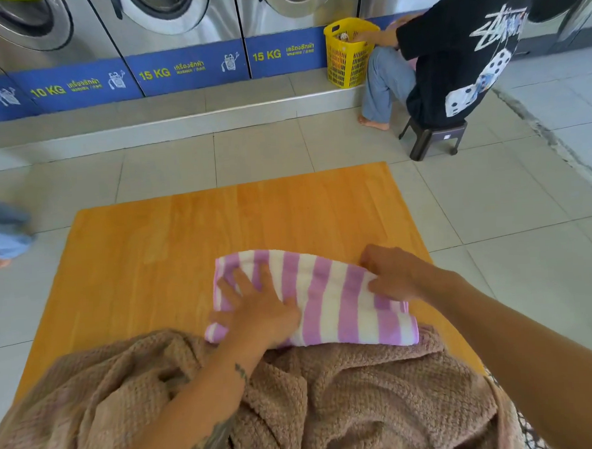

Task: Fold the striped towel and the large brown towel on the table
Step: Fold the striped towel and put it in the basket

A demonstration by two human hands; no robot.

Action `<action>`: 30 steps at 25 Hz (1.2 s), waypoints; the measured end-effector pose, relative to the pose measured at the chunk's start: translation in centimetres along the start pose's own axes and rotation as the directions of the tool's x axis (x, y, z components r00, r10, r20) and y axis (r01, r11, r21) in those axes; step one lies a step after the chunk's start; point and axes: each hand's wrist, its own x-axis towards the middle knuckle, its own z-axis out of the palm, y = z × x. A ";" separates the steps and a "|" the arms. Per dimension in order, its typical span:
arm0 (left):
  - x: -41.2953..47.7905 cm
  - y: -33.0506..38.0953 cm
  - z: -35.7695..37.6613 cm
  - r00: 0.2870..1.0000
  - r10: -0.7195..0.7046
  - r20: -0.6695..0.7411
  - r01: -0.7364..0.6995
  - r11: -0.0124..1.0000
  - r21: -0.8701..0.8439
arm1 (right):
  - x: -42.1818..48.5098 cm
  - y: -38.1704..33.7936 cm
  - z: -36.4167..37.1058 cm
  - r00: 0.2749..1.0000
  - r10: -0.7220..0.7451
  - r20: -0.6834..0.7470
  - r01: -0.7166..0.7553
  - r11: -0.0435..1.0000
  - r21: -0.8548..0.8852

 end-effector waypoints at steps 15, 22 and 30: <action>1.7 1.6 -1.7 0.688 0.702 -0.184 -0.684 0.712 0.161 | -2.3 0.2 2.1 0.911 0.402 -0.090 0.000 0.219 0.976; 2.0 0.3 0.1 0.701 0.693 -0.168 -0.638 0.715 0.286 | -6.8 -0.7 -0.2 0.999 0.046 0.001 0.015 -0.329 0.944; -0.5 1.1 -0.8 0.656 0.639 -0.402 -0.747 0.478 -0.461 | -8.2 -1.2 -1.3 0.862 0.075 -0.502 0.246 0.803 0.543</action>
